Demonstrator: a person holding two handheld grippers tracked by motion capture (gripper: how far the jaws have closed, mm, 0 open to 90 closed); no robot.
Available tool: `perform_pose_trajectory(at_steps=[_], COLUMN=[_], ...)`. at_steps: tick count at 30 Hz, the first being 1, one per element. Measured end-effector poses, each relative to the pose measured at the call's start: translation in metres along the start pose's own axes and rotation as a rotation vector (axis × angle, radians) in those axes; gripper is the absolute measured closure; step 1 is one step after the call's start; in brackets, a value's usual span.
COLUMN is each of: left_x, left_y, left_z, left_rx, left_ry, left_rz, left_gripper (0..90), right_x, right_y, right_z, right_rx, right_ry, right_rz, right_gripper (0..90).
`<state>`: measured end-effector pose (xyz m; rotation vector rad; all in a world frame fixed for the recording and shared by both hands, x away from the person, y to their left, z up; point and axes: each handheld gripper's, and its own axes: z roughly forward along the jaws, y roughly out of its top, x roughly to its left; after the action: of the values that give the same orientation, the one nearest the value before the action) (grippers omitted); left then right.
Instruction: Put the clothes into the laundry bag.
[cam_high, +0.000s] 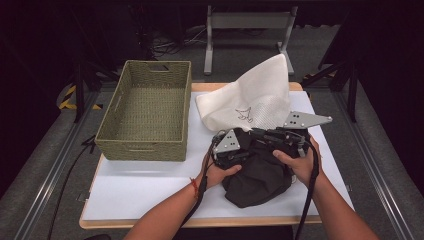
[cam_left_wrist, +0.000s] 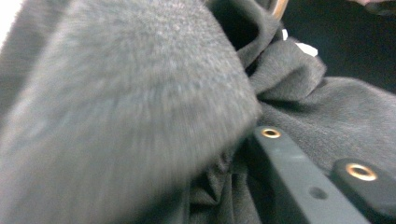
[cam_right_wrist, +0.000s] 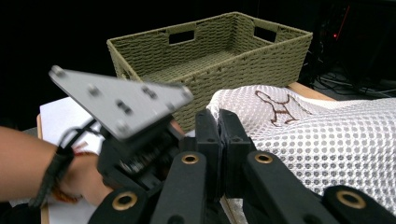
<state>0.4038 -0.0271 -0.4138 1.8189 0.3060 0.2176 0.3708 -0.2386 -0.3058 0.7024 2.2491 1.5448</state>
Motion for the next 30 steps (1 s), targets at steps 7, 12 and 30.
perform_pose_trajectory(at_steps=[7, 12, 30], left_x=[-0.009, -0.006, 0.043], left_y=[0.006, 0.0, -0.029], left_z=[-0.052, -0.065, 0.011], left_rx=[0.081, 0.098, 0.318], left_ry=[0.061, 0.1, 0.13], left_rz=[0.017, -0.002, -0.137], left_gripper=[35.0, 18.7, 58.5], right_x=[-0.001, 0.0, -0.004], right_y=[-0.004, -0.006, -0.014], right_z=[0.0, 0.0, -0.003], right_rx=[0.01, 0.017, 0.045], right_ry=[-0.005, -0.009, 0.009], right_rz=[0.003, -0.001, 0.016], right_gripper=[89.0, 89.0, 88.8])
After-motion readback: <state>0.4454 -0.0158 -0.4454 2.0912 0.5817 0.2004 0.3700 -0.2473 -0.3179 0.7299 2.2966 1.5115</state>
